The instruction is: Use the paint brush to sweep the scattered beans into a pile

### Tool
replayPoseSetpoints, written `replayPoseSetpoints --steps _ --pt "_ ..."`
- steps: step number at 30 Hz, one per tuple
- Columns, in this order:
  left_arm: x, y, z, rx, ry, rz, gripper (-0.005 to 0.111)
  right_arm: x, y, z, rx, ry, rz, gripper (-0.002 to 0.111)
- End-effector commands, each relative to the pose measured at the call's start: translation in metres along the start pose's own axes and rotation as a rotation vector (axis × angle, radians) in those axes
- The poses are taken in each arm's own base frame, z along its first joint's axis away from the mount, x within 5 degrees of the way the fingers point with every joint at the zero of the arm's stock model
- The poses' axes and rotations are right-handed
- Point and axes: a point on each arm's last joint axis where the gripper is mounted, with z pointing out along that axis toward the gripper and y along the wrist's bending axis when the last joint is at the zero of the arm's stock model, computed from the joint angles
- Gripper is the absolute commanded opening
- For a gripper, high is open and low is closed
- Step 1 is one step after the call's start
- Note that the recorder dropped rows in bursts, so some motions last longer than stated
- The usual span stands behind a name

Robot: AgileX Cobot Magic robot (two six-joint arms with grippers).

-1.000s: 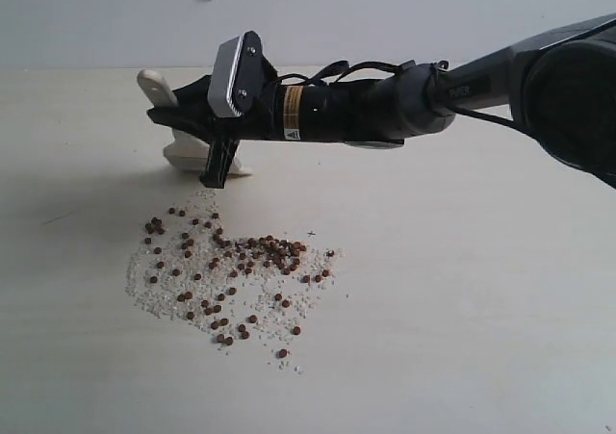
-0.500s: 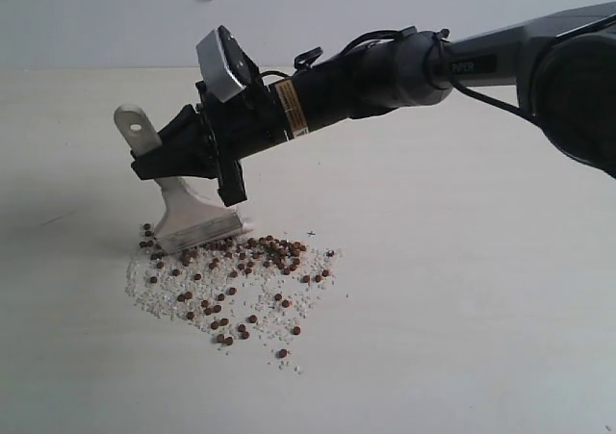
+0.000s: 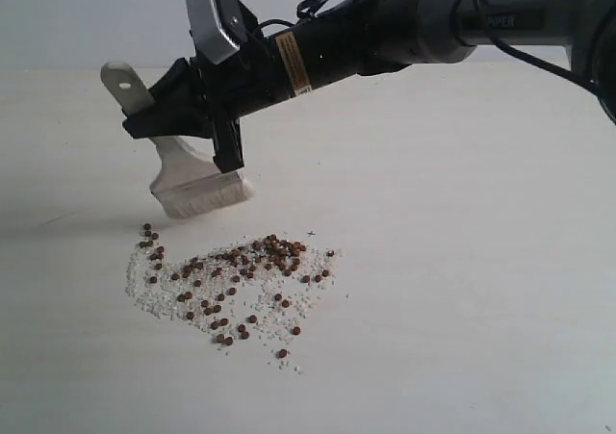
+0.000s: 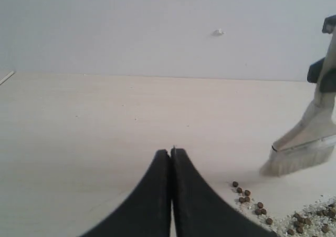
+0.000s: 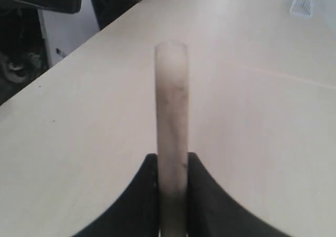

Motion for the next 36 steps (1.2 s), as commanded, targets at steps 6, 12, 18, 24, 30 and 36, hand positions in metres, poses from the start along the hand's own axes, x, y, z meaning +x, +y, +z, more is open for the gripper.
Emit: replayPoseSetpoints --steps 6,12,18,24,30,36 --pt "0.0 0.0 -0.001 0.0 -0.007 -0.006 0.0 0.015 -0.019 0.008 0.197 -0.159 -0.092 0.0" --pt "0.0 0.0 -0.001 0.0 -0.007 -0.006 0.0 0.041 -0.015 0.035 0.096 -0.182 -0.071 0.0" --pt "0.0 0.0 -0.001 0.0 -0.007 -0.006 0.0 0.036 0.001 0.054 -0.129 0.001 0.032 0.0" --pt "0.0 0.0 -0.001 0.0 -0.007 -0.006 0.0 0.024 0.003 0.053 -0.173 0.025 0.162 0.0" --pt "0.0 0.0 -0.001 0.0 -0.007 -0.006 0.0 -0.007 0.001 0.043 -0.155 0.011 0.187 0.0" --pt "0.0 0.0 -0.001 0.0 -0.007 -0.006 0.0 -0.079 -0.018 0.015 0.132 0.012 0.221 0.0"
